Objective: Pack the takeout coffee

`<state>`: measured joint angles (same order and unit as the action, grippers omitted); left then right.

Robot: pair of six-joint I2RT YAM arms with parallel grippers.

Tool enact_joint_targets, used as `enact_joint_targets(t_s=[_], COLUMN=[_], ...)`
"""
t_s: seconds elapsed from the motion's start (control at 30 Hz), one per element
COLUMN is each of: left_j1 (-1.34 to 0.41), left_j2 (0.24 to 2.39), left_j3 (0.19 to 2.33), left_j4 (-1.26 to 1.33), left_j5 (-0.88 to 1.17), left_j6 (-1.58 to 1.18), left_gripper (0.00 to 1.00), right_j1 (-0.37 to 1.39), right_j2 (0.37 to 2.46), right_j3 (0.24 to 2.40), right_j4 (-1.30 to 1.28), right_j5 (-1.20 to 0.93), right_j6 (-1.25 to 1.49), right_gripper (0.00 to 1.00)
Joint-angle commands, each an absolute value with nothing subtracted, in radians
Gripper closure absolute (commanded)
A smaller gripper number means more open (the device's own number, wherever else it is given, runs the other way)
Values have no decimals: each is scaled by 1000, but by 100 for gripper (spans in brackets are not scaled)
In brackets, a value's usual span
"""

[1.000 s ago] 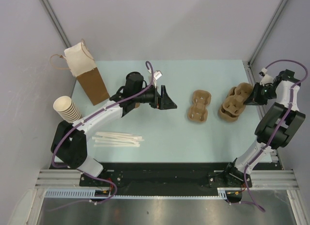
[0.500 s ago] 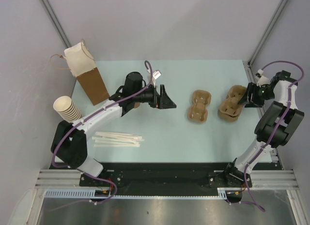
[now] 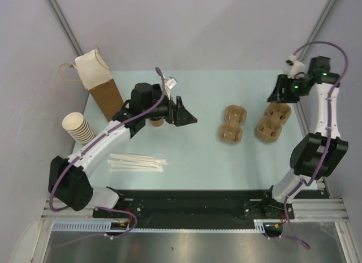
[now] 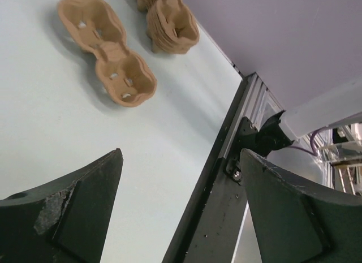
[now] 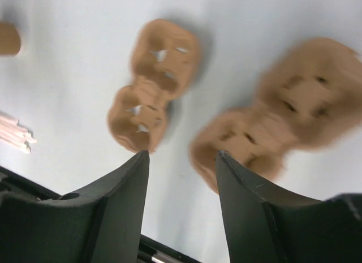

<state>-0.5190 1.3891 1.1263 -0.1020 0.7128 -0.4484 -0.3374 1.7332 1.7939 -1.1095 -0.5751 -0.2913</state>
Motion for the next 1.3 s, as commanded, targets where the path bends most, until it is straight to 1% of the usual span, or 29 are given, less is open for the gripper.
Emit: enact_joint_targets(t_s=[0.0, 0.07, 0.1, 0.13, 0.2, 0.23, 0.3, 0.37, 0.57, 0.8, 1.1, 1.27], left_j1=[-411, -358, -344, -330, -301, -293, -282, -279, -278, -275, -276, -275], left_j2=[1296, 1269, 1261, 1253, 1232, 1226, 1216, 1212, 1213, 1223, 1232, 1239], left_j3=[1112, 1108, 1101, 1097, 1082, 1075, 1063, 1054, 1046, 1052, 1058, 1058], left_j4=[-153, -167, -173, -173, -163, -157, -138, -114, -103, -89, -84, -81], left_j5=[741, 750, 755, 758, 764, 764, 764, 768, 784, 792, 798, 799], left_j6=[-391, -390, -391, -393, -405, -411, -429, -448, -457, -468, -474, -472], left_gripper=[9, 9, 9, 9, 9, 9, 9, 9, 9, 10, 10, 10], right_j1=[-138, -69, -7, 35, 95, 104, 121, 141, 130, 86, 58, 60], right_j2=[1671, 1670, 1675, 1687, 1729, 1741, 1782, 1813, 1876, 1922, 1971, 1980], right_j3=[1665, 1605, 1597, 1591, 1582, 1574, 1554, 1549, 1523, 1519, 1519, 1519], right_j4=[-985, -905, -887, -876, -873, -867, -862, -867, -850, -854, -853, -857], right_j5=[-441, -362, -265, -214, -152, -152, -140, -126, -109, -184, -288, -328], right_j6=[-128, -82, -60, -10, 12, 30, 40, 38, 48, 57, 54, 46], right_gripper=[46, 48, 49, 53, 57, 63, 63, 60, 58, 59, 55, 57])
